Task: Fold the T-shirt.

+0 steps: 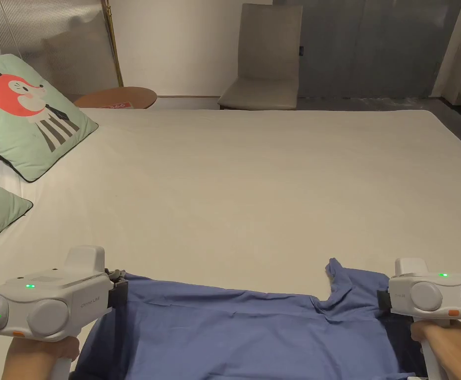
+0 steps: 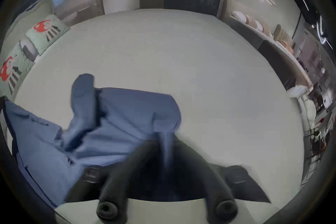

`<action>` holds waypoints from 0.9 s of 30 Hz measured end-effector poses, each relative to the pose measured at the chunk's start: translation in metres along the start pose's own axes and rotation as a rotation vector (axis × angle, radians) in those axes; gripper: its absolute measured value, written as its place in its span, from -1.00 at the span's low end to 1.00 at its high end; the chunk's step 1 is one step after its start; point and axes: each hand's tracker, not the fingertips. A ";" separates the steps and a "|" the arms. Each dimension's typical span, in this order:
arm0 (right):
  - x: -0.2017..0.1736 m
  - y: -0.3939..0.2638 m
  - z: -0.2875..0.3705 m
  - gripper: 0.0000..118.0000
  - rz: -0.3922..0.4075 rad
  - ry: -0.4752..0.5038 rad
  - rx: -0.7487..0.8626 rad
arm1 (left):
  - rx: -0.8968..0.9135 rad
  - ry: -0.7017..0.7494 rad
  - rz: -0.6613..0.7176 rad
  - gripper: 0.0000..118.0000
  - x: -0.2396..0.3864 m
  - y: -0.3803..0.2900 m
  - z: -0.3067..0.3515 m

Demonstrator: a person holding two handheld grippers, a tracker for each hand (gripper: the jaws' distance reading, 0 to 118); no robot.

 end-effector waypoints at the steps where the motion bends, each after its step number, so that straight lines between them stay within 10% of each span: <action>1: -0.001 -0.001 0.006 -0.95 0.006 0.009 -0.002 | 0.000 0.003 0.004 -0.96 -0.001 -0.002 0.002; 13: 0.037 -0.040 0.176 -0.95 -0.079 0.124 0.305 | 0.023 0.056 0.086 -0.96 -0.015 -0.034 0.053; 27: 0.033 -0.184 0.248 -0.95 -0.154 0.182 0.296 | -0.053 0.057 0.152 -0.96 -0.028 -0.140 0.111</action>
